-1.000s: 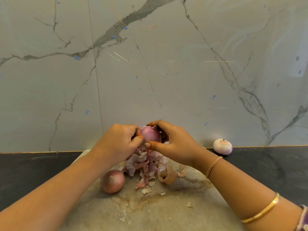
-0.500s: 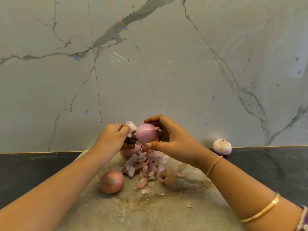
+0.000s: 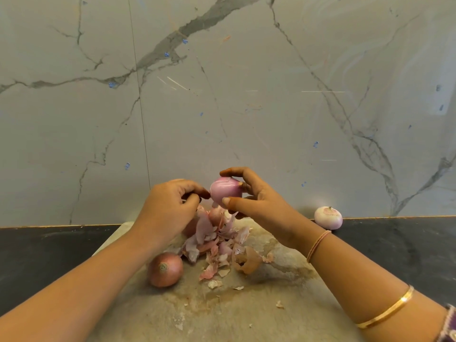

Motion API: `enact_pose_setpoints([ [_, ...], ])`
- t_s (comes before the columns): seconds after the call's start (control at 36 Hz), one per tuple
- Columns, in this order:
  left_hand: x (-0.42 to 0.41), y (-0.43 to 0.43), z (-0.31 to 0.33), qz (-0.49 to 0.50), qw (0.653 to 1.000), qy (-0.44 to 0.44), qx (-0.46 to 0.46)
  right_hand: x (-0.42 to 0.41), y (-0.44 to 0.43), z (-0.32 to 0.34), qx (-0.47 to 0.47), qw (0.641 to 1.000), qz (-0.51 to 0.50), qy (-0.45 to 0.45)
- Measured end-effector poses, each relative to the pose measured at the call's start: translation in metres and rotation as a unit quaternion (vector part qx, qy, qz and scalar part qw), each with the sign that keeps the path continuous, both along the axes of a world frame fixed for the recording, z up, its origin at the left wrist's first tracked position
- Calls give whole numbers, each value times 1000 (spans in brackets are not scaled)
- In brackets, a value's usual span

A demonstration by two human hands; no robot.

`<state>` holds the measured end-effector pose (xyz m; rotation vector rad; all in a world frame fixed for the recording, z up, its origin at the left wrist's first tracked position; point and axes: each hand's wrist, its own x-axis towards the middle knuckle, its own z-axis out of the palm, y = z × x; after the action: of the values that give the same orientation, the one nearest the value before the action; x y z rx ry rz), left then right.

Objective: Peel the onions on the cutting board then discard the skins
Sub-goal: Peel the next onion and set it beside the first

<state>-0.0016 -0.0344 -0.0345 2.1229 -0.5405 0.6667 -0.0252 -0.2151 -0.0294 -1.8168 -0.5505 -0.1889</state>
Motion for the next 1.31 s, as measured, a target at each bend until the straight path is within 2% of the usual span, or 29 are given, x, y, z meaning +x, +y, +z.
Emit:
enact_pose_setpoints([
  [0.08,0,-2,-1,-13,1000,13,-24,-1,2,0,-4,1000,2,-2],
  [0.17,-2,-2,0,-47,997,32,-59,-1,5,-1,-60,997,-20,-46],
  [0.22,-4,-2,0,-64,996,42,-44,0,6,-3,-95,992,-38,-70],
  [0.31,-6,-4,1,-56,998,13,1,0,6,-4,-127,988,-43,-82],
  [0.5,-8,-3,3,-62,998,-25,20,1,5,-2,-150,981,-67,-106],
  [0.83,-3,0,3,20,984,-141,103,-3,7,-2,-177,975,-65,-120],
  [0.94,-1,-1,2,32,989,-125,69,-3,6,-2,-165,978,-63,-113],
  [1.03,0,-1,1,33,997,-72,22,-2,6,-2,-158,980,-59,-103],
  [1.17,5,-2,0,11,990,48,-131,-4,8,0,-127,988,-43,-81],
  [1.31,7,-4,-2,23,989,54,-136,-4,7,1,-124,988,-45,-82],
])
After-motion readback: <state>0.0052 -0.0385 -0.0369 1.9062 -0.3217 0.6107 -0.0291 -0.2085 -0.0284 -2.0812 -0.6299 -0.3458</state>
